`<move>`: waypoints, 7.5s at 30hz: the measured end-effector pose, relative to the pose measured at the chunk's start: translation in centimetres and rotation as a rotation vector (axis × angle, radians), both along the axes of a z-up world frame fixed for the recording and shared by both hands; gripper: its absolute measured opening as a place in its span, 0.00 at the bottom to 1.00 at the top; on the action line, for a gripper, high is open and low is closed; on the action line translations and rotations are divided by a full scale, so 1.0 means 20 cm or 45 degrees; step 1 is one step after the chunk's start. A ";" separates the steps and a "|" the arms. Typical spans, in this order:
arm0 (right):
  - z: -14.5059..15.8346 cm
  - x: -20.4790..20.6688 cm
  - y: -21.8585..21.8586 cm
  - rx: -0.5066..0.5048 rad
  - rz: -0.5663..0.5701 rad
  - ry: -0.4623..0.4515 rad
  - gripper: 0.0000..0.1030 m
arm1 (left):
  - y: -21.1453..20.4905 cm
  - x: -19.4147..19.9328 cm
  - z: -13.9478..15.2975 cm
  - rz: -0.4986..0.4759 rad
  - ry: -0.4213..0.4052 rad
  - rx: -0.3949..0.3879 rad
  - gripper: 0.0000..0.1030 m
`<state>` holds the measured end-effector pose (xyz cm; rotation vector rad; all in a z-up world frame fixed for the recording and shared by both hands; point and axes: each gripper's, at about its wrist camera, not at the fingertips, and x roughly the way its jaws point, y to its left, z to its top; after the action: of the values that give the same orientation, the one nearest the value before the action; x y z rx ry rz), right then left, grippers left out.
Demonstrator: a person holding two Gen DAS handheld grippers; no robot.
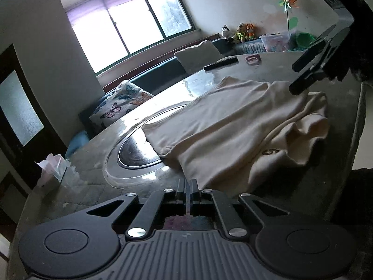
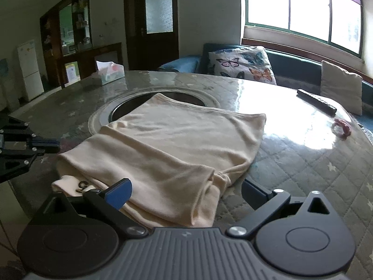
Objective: Fold clothes
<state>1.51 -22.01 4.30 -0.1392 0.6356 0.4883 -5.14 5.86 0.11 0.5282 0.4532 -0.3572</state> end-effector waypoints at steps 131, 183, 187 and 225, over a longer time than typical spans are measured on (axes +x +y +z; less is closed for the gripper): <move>-0.06 -0.04 0.33 -0.329 0.316 -0.245 1.00 | -0.15 -0.06 0.00 -0.151 0.044 0.080 0.86; 0.04 -0.01 0.19 -0.150 0.295 -0.074 0.09 | -0.18 0.06 -0.09 -0.190 -0.001 0.022 0.44; 0.05 -0.01 0.18 -0.128 0.272 -0.083 0.09 | -0.16 0.07 -0.07 -0.195 -0.010 0.017 0.19; 0.26 0.17 0.06 0.026 0.246 0.032 0.06 | -0.13 0.38 0.27 -0.109 0.059 -0.235 0.05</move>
<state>4.94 -20.76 9.50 -0.1766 0.6448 0.6834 2.52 3.23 5.56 0.3605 0.4381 -0.4892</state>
